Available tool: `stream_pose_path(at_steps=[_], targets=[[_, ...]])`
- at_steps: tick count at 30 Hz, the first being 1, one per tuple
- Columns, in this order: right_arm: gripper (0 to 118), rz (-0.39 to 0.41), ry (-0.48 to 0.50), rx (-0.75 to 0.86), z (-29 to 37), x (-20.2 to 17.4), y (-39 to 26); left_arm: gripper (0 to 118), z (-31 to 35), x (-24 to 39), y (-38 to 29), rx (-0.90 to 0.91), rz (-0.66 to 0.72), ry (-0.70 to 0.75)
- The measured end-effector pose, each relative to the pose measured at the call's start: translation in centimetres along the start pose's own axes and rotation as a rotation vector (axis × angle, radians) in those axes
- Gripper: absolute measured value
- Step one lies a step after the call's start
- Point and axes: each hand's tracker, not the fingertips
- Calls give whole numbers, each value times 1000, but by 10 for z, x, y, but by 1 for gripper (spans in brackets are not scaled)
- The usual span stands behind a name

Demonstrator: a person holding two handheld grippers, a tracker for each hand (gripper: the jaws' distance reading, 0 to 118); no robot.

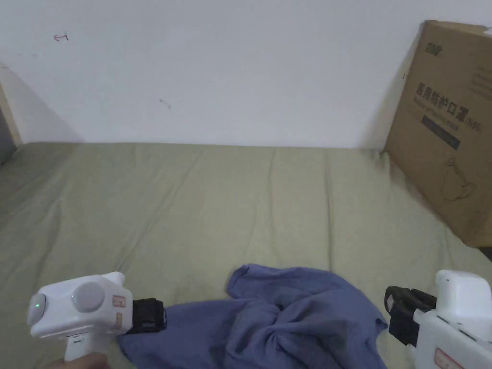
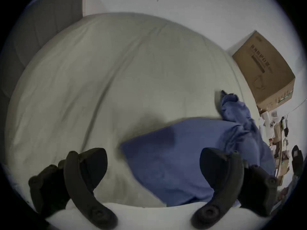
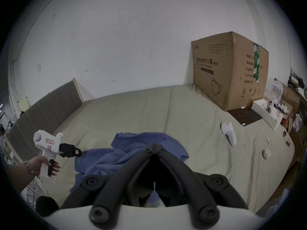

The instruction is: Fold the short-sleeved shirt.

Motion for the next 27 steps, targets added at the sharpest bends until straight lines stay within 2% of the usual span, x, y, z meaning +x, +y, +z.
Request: stream_pose_path(at_steps=[2,3,4,5,6,7,8,10,12,13,14,15,16,19,20,21,22,23,24,25,26,27], targets=[[0,9,-14,-33,-18,6,0,98,-15,8,-5,-56,-24,-50],[0,9,-17,-45,-26,10,1,86,-14,16,-9,-58,-65,-1],[0,14,-24,-58,-38,13,3,54,-8,26,-13,-11,-156,109],[0,20,-26,-75,-51,17,6,34,1,34,-20,31,-217,145],[0,24,-22,-97,-64,21,11,22,9,36,-28,62,-258,159],[0,28,-16,-126,-80,26,16,22,18,36,-32,81,-264,78],[0,9,16,-159,-98,31,23,2,29,34,-36,96,-243,0],[0,-52,67,-223,-137,41,36,2,51,29,-46,116,-171,-109],[0,-61,50,-334,-180,46,50,2,72,28,-55,181,-149,-81],[31,-55,43,-404,-206,47,54,2,81,26,-59,202,-140,-83],[69,-59,44,-470,-229,48,56,2,85,18,-62,210,-124,-98],[98,-48,63,-552,-250,51,54,2,90,15,-64,217,-107,-107],[105,-58,65,-594,-268,52,51,2,95,13,-66,223,-91,-111],[104,37,12,-700,-309,47,39,2,96,6,-69,216,-63,-121],[101,72,12,-724,-318,45,35,2,96,5,-70,210,-62,-122],[92,91,27,-747,-323,43,32,2,95,6,-70,206,-65,-118],[74,109,40,-767,-326,40,31,2,92,6,-72,202,-68,-109],[69,143,10,-754,-321,36,29,2,92,6,-72,198,-68,-102],[50,164,22,-710,-313,35,33,2,91,6,-72,196,-67,-100],[0,167,87,-673,-304,34,39,2,92,6,-72,195,-62,-103],[0,175,109,-676,-297,31,42,2,90,4,-73,196,-56,-105],[0,205,65,-614,-282,30,43,2,92,5,-72,199,-50,-108]])
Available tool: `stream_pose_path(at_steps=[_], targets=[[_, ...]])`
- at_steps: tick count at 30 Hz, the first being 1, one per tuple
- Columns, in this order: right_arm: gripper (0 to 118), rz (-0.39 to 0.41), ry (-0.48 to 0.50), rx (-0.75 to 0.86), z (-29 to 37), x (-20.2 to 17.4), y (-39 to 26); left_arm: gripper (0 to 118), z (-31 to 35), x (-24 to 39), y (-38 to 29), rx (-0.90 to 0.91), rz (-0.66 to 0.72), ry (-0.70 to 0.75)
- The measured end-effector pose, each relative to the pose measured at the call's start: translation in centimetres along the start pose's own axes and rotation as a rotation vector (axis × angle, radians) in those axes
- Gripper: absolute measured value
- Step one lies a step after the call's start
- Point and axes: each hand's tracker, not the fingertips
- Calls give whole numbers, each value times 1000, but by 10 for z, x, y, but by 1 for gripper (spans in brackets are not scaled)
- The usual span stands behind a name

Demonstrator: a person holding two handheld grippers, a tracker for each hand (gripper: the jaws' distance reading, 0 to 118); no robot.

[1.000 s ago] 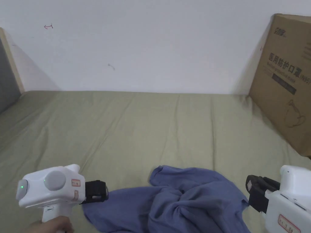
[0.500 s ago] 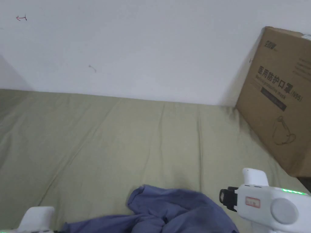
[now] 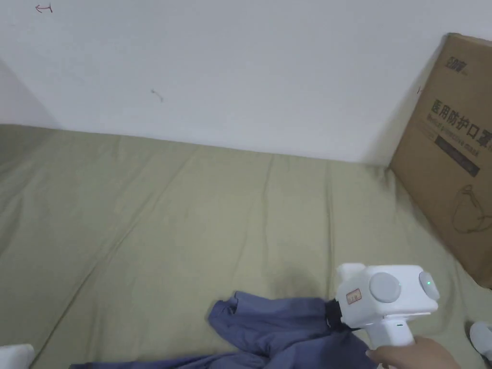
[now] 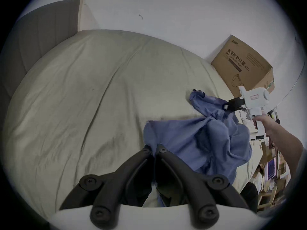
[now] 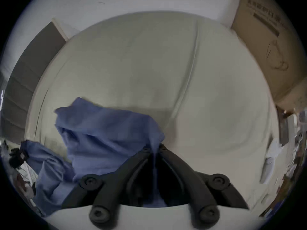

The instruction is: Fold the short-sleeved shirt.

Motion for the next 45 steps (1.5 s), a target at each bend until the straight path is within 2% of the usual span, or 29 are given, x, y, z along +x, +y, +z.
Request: stream_pose_path(at_steps=[2,5,7,14,18,20,23,26,35,38,40,45], targets=[[0,-22,110,63,29,8,-7,2,6,3,5,11,-3,-2],[0,-111,123,207,92,20,-16,2,26,5,18,72,-22,14],[0,-142,155,284,131,32,-24,2,44,3,33,125,-25,6],[0,-164,125,441,263,59,-48,2,126,14,102,303,-145,47],[0,-195,93,529,319,72,-53,2,170,22,137,379,-149,36],[0,-224,106,559,347,77,-48,2,189,29,156,410,-164,34],[0,-223,104,618,384,77,-35,2,215,45,182,450,-197,8],[0,-214,52,657,418,75,-12,2,234,62,211,470,-227,3],[0,-238,-13,763,470,82,100,2,233,84,315,523,-259,54],[0,-257,-61,800,472,79,144,2,215,91,353,558,-226,68],[0,-238,-119,825,469,78,170,2,205,116,360,573,-226,88],[0,-217,-177,850,446,79,220,2,163,118,410,616,-193,119]])
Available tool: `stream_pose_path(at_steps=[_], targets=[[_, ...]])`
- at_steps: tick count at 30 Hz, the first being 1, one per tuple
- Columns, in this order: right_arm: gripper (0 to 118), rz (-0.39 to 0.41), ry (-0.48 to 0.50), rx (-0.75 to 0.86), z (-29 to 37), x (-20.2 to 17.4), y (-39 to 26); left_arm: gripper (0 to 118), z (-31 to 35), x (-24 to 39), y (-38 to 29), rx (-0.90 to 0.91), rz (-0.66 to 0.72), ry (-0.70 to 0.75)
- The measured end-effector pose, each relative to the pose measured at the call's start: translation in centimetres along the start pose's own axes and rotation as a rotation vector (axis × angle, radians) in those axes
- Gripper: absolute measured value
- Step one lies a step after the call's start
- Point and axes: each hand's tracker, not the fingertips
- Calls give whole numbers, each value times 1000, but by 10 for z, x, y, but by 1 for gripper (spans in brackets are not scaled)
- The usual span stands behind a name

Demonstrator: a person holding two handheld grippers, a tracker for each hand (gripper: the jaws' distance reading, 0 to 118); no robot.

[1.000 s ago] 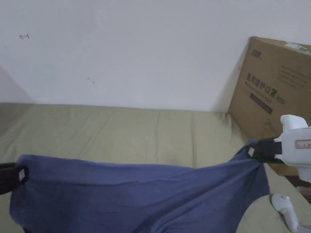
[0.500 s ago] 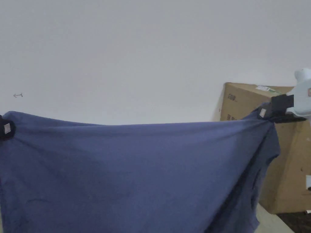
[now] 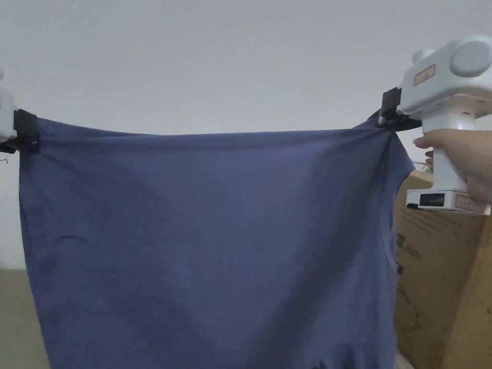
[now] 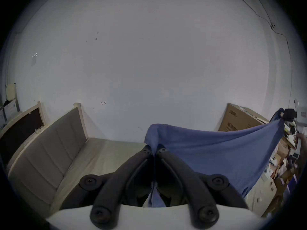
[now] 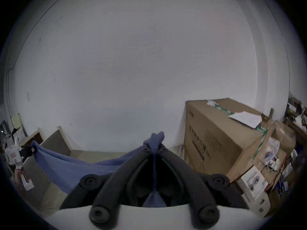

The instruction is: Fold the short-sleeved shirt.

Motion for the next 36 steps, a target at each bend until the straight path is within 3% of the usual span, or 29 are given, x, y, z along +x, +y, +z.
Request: stream_pose_path(at_steps=[5,9,12,16,20,23,28,33,36], targets=[[0,2,-8,1,-50,-1,-25,2,-45,-3,-12,9,48,19],[0,-42,-12,-105,-93,5,-94,2,-75,-8,-63,-106,48,33],[0,-61,-7,-227,-118,11,-188,2,-98,-16,-140,-284,53,29],[0,-91,16,-532,-125,24,-349,2,-102,-35,-278,-556,94,-17],[0,-57,0,-756,-90,49,-476,2,-66,-56,-396,-774,59,-18],[0,-72,35,-823,-32,66,-524,2,-22,-74,-441,-847,89,-44],[0,-109,80,-875,62,85,-553,2,57,-96,-458,-842,123,-67],[0,-75,134,-942,135,87,-564,2,126,-101,-470,-893,100,-99],[0,2,140,-981,168,85,-569,2,160,-103,-481,-932,90,-111]])
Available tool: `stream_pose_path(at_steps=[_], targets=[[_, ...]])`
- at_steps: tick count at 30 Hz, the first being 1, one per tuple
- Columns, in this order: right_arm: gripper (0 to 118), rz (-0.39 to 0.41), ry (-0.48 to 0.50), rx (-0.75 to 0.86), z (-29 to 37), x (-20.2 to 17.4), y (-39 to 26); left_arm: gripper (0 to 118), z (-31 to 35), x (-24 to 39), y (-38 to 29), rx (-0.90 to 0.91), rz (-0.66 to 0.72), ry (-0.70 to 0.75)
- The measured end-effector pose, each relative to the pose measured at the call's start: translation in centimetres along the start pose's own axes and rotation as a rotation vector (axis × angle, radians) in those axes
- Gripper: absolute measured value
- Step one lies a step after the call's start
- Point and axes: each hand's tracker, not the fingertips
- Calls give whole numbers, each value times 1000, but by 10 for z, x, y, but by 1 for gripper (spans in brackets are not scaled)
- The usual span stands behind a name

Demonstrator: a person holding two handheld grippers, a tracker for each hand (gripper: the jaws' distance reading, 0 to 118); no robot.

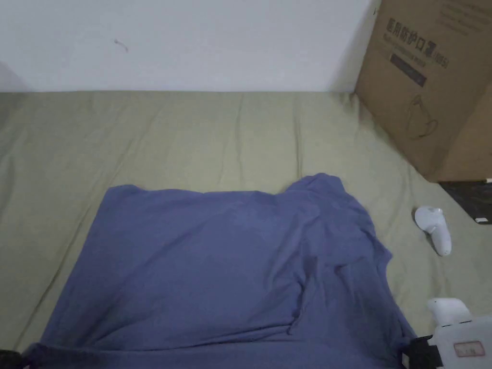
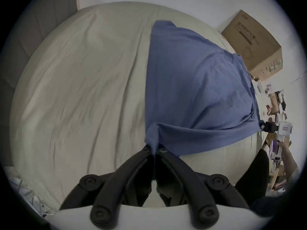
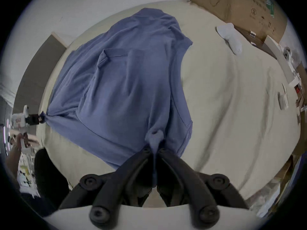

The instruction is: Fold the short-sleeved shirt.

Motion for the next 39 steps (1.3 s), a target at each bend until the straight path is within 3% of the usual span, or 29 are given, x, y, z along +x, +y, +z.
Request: stream_pose_path(at_steps=[5,10,11,12,13,14,20,24,26,27,28,29,30,31,32,34,37,38,39], targets=[[0,3,-17,-107,9,0,-34,2,15,5,-42,-74,-12,6],[4,13,-47,-76,12,-6,-42,5,18,9,-56,-72,-20,3],[19,-6,-52,-67,12,-8,-42,17,18,9,-55,-60,-10,3],[52,-22,-51,-53,13,-10,-43,42,18,9,-54,-56,5,-5],[99,-29,-54,-42,14,-12,-44,86,19,10,-54,-52,13,-2],[112,-32,-57,-40,15,-15,-45,106,18,10,-55,-47,28,-13],[112,-47,-90,35,44,-34,-38,104,47,31,-46,41,42,-103],[111,-23,-102,215,74,-59,-30,104,81,61,-36,249,23,-57],[95,-14,-86,334,91,-74,-28,97,96,77,-36,362,-6,18],[73,-12,-62,388,98,-80,-27,83,103,85,-38,414,-28,29],[30,-23,-54,446,105,-87,-27,49,110,91,-39,454,-47,24],[0,-38,-45,487,108,-91,-27,17,115,97,-40,477,-56,15],[0,-58,-16,529,112,-94,-27,0,116,100,-41,501,-60,7],[0,-71,31,552,115,-95,-25,0,121,102,-45,541,-52,10],[0,-76,74,557,116,-96,-22,0,126,103,-47,547,-47,-16],[0,-69,71,560,118,-98,-20,0,128,101,-42,516,-52,-21],[0,-60,131,551,120,-101,-16,0,115,84,-33,330,-17,72],[0,-67,145,542,118,-100,-17,3,104,72,-32,266,23,71],[0,-75,154,533,116,-99,-16,15,94,60,-34,230,76,64]])
